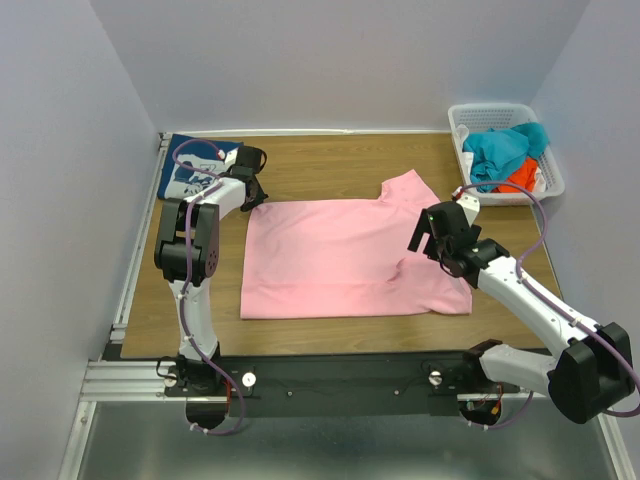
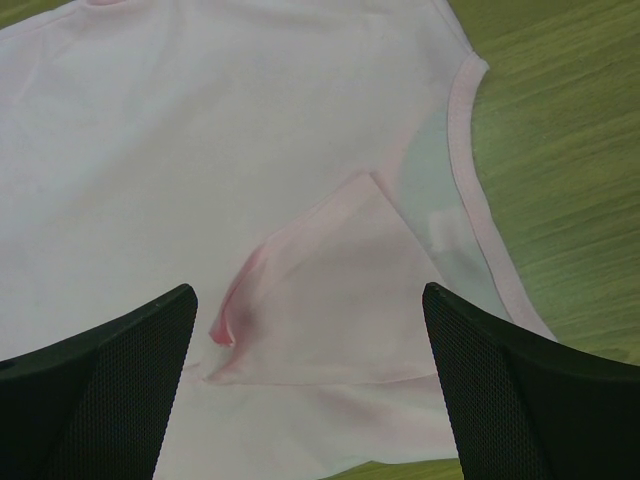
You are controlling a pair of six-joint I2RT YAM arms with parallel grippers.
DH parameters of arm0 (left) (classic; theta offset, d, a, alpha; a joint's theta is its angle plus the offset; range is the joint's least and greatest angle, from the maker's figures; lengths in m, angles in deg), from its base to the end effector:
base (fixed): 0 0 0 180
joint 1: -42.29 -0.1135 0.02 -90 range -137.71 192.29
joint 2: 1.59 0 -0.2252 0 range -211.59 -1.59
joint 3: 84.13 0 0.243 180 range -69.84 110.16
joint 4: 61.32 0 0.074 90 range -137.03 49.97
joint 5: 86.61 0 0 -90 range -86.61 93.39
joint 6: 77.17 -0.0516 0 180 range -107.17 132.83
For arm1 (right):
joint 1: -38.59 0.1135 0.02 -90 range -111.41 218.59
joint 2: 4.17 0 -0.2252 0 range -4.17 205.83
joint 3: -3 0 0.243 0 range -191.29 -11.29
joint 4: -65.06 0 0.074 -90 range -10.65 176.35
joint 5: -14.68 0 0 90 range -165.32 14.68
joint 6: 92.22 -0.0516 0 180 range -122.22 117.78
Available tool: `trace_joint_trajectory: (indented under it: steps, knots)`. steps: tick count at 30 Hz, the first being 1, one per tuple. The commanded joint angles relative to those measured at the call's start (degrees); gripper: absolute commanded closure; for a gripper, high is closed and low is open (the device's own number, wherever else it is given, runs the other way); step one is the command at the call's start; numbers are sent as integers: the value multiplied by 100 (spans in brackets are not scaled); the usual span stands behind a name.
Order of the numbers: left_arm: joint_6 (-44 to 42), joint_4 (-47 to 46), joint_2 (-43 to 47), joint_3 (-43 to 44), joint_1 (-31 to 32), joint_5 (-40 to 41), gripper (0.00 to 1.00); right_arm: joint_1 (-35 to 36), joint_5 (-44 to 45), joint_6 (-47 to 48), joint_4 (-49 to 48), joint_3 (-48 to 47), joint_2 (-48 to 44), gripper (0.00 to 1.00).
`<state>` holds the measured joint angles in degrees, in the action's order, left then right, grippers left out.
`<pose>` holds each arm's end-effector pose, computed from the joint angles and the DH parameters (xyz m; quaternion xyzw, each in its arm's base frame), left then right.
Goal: Fold and stack the t-shirts
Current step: Fold the tshirt
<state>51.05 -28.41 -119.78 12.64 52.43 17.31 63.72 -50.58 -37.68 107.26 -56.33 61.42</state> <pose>0.4205 -0.0626 0.1224 -0.2652 0.9077 -0.0193 0.3246 0.2343 0.0860 0.2016 0.1579 0.9028 0.0018 0.4001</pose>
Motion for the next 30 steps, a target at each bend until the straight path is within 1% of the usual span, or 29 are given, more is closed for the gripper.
trace_joint_trajectory:
  steps: [1, 4, 6, 7, 10, 11, 12, 13, 14, 15, 16, 17, 18, 19, 20, 22, 23, 24, 26, 27, 30]
  knots:
    - [-86, 46, -20, -65, -20, -187, 100, 27, 322, -31, -48, 48, 25, 0]
    - [-121, -15, 59, -135, -20, -187, 100, 19, 566, -267, -48, 4, 86, 0]
    - [-182, -103, 147, -188, -20, -257, 100, 19, 760, -583, -57, -128, 165, 0]
    - [-192, -147, 191, -258, -20, -275, 100, 19, 874, -628, -57, -233, 339, 0]
    - [-279, -349, 340, -398, -20, -398, 100, 10, 1007, -497, -118, -900, 823, 0]
    - [-297, -428, 402, -416, -20, -442, 100, -42, 1060, -462, -136, -1093, 1225, 0]
    - [-332, -455, 437, -451, -20, -451, 100, -156, 990, -340, -153, -1565, 1742, 0]
    - [-332, -455, 437, -469, -20, -451, 100, -157, 990, -278, -153, -1813, 1747, 0]
    - [-350, -490, 463, -487, -20, -459, 100, -296, 755, -225, -162, -2103, 2296, 0]
    - [-359, -499, 472, -496, -20, -451, 100, -341, 700, -137, -180, -2602, 2553, 0]
    - [-341, -525, 490, -531, -20, -451, 100, -385, 656, -84, -197, -2911, 2808, 0]
    - [-350, -577, 516, -557, -20, -486, 100, -473, 647, -14, -197, -3184, 3403, 0]
    - [-359, -595, 525, -566, -20, -512, 100, -534, 630, 126, -197, -3439, 3678, 0]
    - [-359, -630, 534, -601, -20, -530, 100, -561, 595, 188, -197, -3999, 3994, 0]
    - [-367, -665, 569, -619, -20, -573, 100, -674, 603, 319, -197, -4248, 4502, 0]
    - [-350, -701, 613, -662, -20, -583, 100, -798, 691, 373, -197, -4793, 5085, 0]
    - [-367, -727, 648, -671, -20, -583, 100, -877, 587, 426, -197, -5361, 5340, 0]
    - [-394, -736, 657, -689, -20, -583, 100, -999, 464, 626, -197, -5636, 5882, 0]
    - [-394, -745, 718, -707, -20, -574, 100, -1062, 418, 838, -197, -6198, 6368, 0]
    - [-394, -745, 736, -724, -20, -591, 100, -1088, 497, 1083, -197, -6697, 6788, 0]
    - [-412, -798, 806, -742, -20, -600, 100, -1124, 559, 1479, -197, -7534, 7327, 0]
